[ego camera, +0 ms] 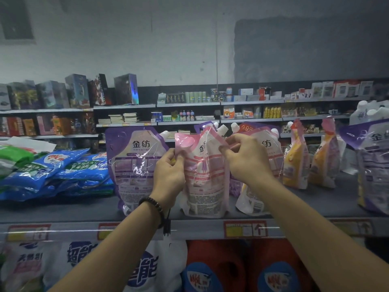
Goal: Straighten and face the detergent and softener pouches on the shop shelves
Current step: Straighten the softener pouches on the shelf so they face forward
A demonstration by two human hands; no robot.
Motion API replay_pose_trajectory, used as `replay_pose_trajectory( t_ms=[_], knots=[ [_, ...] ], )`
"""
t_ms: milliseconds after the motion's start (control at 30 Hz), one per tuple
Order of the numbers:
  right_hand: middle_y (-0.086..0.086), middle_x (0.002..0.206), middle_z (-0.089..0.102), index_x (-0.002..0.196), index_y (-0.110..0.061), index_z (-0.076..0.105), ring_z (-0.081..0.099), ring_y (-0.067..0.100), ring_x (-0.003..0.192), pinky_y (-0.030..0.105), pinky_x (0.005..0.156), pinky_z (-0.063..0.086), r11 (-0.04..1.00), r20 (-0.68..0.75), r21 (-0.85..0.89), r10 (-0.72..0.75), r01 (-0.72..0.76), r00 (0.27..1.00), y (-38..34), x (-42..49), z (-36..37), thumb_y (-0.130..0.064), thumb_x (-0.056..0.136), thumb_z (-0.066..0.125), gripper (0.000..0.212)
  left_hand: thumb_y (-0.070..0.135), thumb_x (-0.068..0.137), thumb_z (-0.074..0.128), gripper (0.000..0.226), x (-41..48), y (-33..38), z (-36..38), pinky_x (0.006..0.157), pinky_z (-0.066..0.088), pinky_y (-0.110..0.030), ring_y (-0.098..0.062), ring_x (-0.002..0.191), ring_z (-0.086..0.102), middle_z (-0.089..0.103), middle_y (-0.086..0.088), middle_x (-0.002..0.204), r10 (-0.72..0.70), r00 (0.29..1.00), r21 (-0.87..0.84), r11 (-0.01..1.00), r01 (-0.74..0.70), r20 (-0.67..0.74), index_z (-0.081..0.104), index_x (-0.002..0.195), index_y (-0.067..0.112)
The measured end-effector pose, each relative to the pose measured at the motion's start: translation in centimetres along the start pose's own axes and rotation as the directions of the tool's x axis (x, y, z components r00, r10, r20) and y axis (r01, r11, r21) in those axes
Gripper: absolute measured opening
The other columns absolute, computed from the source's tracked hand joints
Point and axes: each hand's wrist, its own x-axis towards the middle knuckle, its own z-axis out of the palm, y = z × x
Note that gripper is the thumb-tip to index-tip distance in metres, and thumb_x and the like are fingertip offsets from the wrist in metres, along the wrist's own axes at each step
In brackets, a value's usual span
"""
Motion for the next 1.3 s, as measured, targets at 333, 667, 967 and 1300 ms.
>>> replay_pose_trajectory(
  t_ms=[333, 667, 967, 1300],
  knots=[
    [-0.006, 0.082, 0.077, 0.086, -0.026, 0.076, 0.076, 0.021, 0.078, 0.049, 0.075, 0.065, 0.980, 0.026, 0.197, 0.029, -0.034, 0.999, 0.8, 1.2, -1.6, -0.030, 0.092, 0.083, 0.010, 0.032, 0.111, 0.051, 0.025, -0.2, 1.0, -0.7, 0.080, 0.066, -0.041, -0.020, 0.092, 0.080, 0.083, -0.002, 0.102, 0.104, 0.994, -0.035, 0.994, -0.104, -0.012, 0.071, 0.122, 0.022],
    [-0.007, 0.081, 0.078, 0.089, -0.026, 0.077, 0.076, 0.017, 0.077, 0.049, 0.074, 0.065, 0.925, -0.044, 0.373, -0.059, 0.071, 0.997, 0.4, 1.3, -5.7, -0.028, 0.095, 0.080, 0.008, 0.040, 0.107, 0.056, 0.029, -2.0, 5.1, 1.3, 0.091, 0.063, -0.054, -0.031, 0.098, 0.080, 0.081, -0.011, 0.105, 0.250, 0.968, -0.040, 0.967, -0.250, 0.001, 0.071, 0.117, 0.017],
    [-0.002, 0.084, 0.079, 0.089, -0.023, 0.077, 0.078, 0.022, 0.076, 0.044, 0.071, 0.067, 0.912, -0.019, 0.404, -0.074, 0.075, 0.997, 3.2, 1.4, -12.4, -0.026, 0.096, 0.079, 0.007, 0.031, 0.109, 0.055, 0.029, -4.8, 6.2, 6.5, 0.081, 0.068, -0.040, -0.029, 0.096, 0.080, 0.082, -0.011, 0.104, 0.341, 0.939, -0.023, 0.940, -0.340, 0.049, 0.072, 0.124, 0.013],
    [-0.007, 0.083, 0.079, 0.087, -0.024, 0.078, 0.074, 0.013, 0.071, 0.024, 0.058, 0.056, 0.956, -0.130, 0.294, 0.032, 0.007, 0.991, 7.6, 1.1, -18.5, -0.027, 0.095, 0.080, 0.008, 0.036, 0.106, 0.062, 0.021, -5.2, 5.1, 13.2, 0.083, 0.067, -0.047, -0.028, 0.097, 0.079, 0.081, -0.006, 0.106, 0.364, 0.919, 0.042, 0.927, -0.374, 0.151, 0.079, 0.108, 0.025]
  ],
)
